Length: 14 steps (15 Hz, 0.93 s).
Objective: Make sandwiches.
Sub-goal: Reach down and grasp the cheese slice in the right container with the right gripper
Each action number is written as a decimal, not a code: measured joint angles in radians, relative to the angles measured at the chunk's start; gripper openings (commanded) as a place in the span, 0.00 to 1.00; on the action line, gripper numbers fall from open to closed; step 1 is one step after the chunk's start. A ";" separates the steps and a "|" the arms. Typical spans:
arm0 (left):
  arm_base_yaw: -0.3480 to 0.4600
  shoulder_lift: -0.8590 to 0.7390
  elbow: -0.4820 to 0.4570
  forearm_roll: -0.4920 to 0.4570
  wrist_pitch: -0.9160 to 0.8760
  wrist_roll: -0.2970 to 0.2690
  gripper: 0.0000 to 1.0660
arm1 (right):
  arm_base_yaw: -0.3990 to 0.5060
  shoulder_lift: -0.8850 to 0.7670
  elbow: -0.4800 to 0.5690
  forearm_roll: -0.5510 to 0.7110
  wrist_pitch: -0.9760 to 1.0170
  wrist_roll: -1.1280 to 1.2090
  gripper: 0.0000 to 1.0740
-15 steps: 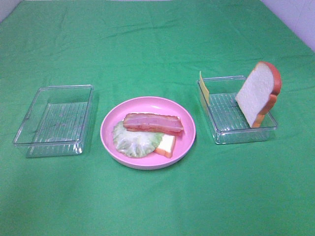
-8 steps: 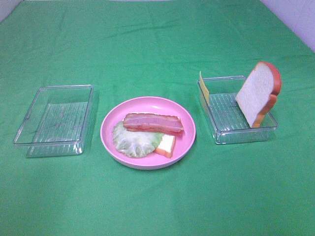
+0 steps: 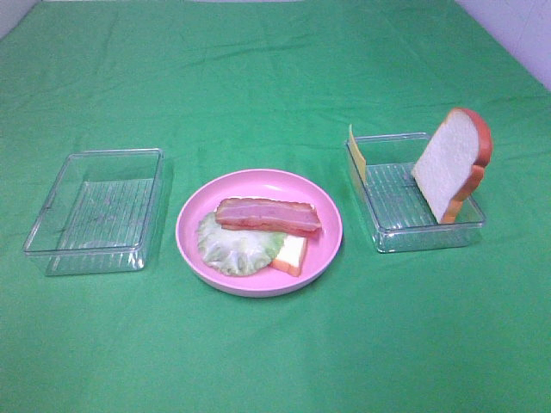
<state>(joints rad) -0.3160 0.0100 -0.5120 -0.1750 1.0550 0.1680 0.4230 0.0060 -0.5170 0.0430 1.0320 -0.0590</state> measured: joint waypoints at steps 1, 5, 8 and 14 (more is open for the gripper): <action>0.000 -0.013 0.003 0.008 0.003 0.000 0.70 | 0.000 0.028 -0.009 -0.001 -0.046 0.014 0.61; 0.000 -0.015 0.005 0.012 0.003 0.000 0.70 | 0.000 0.333 -0.106 -0.001 -0.298 0.059 0.61; 0.000 -0.015 0.005 0.012 0.003 0.000 0.70 | 0.000 0.655 -0.264 -0.001 -0.376 0.059 0.61; 0.000 -0.015 0.005 0.012 0.003 0.001 0.70 | 0.000 1.239 -0.637 0.006 -0.346 0.079 0.61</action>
<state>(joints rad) -0.3160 -0.0050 -0.5070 -0.1630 1.0580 0.1690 0.4230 1.2450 -1.1540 0.0490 0.6860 0.0200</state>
